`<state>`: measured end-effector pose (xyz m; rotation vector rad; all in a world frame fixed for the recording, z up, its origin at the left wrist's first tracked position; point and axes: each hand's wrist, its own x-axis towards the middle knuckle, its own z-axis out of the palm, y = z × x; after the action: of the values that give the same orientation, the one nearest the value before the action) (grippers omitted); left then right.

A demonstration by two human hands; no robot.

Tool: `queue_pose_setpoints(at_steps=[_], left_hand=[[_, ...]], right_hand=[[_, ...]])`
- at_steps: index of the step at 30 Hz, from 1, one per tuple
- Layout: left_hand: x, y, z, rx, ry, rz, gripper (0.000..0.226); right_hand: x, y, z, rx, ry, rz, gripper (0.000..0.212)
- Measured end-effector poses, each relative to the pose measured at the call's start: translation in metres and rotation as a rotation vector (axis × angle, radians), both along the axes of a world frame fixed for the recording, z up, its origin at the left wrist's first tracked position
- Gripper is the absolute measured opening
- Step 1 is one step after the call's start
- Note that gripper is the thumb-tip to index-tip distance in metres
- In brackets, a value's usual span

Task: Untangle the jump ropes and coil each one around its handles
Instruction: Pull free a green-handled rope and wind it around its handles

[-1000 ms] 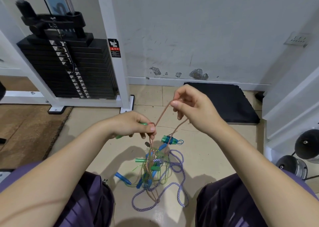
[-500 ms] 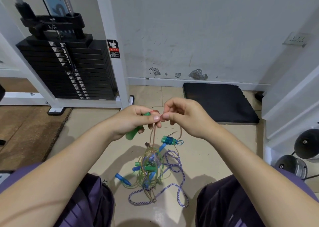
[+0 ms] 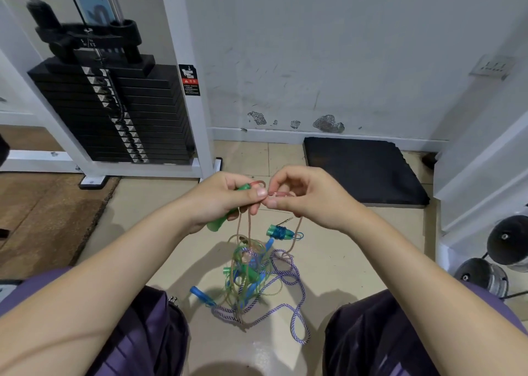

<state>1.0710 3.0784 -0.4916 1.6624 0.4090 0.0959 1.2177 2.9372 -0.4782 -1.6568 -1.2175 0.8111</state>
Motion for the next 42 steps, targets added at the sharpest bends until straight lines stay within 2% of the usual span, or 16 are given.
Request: queue_pose_setpoints(at_steps=[4,7,9,11,15,19,24,28,30,32,34,37,42], left_hand=[[0.0,0.005,-0.003,-0.009,0.059,-0.066,0.012],[-0.002,0.008,-0.011,0.11,0.267,-0.249,0.016],[-0.002,0.009,-0.015,0.141,0.343,-0.275,0.02],[-0.001,0.012,-0.015,0.155,0.317,-0.169,0.02],[0.0,0.01,-0.009,0.102,0.192,-0.052,0.018],[0.001,0.001,-0.005,0.019,0.087,-0.072,0.018],[0.0,0.001,-0.003,-0.01,0.058,-0.045,0.018],[0.001,0.001,-0.005,0.031,0.05,0.003,0.032],[0.0,0.0,-0.004,0.013,0.024,0.007,0.023],[-0.001,-0.001,-0.002,-0.005,-0.001,-0.022,0.014],[-0.002,-0.001,0.0,-0.023,-0.016,-0.029,0.014],[-0.003,0.001,0.001,-0.046,0.009,-0.035,0.017],[-0.004,0.011,-0.006,0.032,0.227,-0.192,0.019]], right_hand=[[0.0,0.0,0.003,0.093,-0.022,-0.057,0.015],[0.006,-0.001,0.009,0.244,0.122,-0.152,0.014],[0.011,-0.003,0.013,0.261,0.148,-0.203,0.009],[0.015,-0.007,0.016,0.188,0.123,-0.204,0.01],[0.015,-0.007,0.007,0.013,0.027,-0.083,0.034],[0.004,-0.003,-0.001,-0.031,-0.064,0.021,0.02],[0.005,-0.005,0.006,-0.002,-0.089,-0.011,0.022],[0.009,-0.008,0.01,-0.011,-0.092,-0.014,0.022],[0.008,-0.007,0.009,-0.035,-0.107,-0.007,0.02],[0.005,-0.005,0.007,-0.047,-0.044,0.037,0.016],[0.002,-0.004,0.006,-0.032,0.021,0.06,0.014],[0.001,-0.002,0.007,0.021,0.0,0.018,0.011],[0.006,-0.003,0.005,0.157,0.057,-0.082,0.009]])
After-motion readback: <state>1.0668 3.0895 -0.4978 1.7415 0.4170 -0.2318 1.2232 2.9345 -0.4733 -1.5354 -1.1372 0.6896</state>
